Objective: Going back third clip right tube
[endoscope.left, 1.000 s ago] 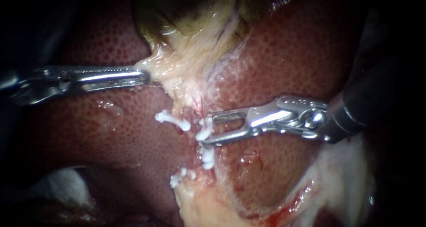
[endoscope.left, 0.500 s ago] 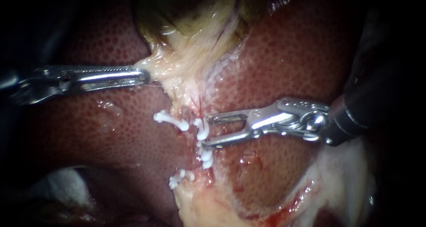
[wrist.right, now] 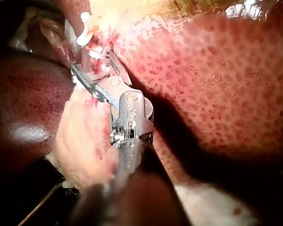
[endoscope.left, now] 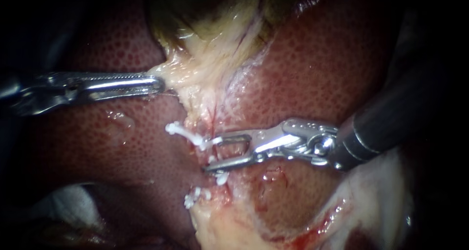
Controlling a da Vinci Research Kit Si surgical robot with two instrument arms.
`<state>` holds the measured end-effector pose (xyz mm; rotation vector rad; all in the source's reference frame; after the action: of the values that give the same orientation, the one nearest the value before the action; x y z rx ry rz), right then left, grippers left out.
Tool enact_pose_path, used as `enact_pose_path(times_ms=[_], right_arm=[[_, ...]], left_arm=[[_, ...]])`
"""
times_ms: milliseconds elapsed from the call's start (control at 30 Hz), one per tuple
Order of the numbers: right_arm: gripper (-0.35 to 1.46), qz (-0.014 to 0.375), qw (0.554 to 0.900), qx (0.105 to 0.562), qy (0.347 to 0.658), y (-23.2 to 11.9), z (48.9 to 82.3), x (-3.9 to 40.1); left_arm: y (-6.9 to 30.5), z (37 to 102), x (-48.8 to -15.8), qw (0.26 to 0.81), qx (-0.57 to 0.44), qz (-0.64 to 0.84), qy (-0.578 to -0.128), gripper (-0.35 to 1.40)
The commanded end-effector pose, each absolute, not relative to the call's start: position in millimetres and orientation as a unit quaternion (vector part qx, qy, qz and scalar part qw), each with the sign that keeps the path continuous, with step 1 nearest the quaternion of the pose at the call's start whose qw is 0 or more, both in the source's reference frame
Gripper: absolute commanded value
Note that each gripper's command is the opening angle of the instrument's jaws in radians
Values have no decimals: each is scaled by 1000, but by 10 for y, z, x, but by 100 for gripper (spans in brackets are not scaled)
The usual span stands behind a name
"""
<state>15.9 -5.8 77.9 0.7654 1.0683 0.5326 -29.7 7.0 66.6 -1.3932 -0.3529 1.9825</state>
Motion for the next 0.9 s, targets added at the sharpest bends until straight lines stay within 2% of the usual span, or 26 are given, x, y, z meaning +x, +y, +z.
enact_pose_path(times_ms=[33,267,533,900], right_arm=[[49,247,759,349,491,-57,778,157],[49,251,761,342,492,-42,767,127],[49,198,771,324,511,-39,732,91],[49,155,781,296,528,-26,680,58]], left_arm=[[70,666,-296,340,-535,762,-135,-35],[71,668,-294,341,-534,762,-134,-35],[72,669,-293,341,-534,762,-133,-35],[72,669,-292,341,-534,762,-133,-35]])
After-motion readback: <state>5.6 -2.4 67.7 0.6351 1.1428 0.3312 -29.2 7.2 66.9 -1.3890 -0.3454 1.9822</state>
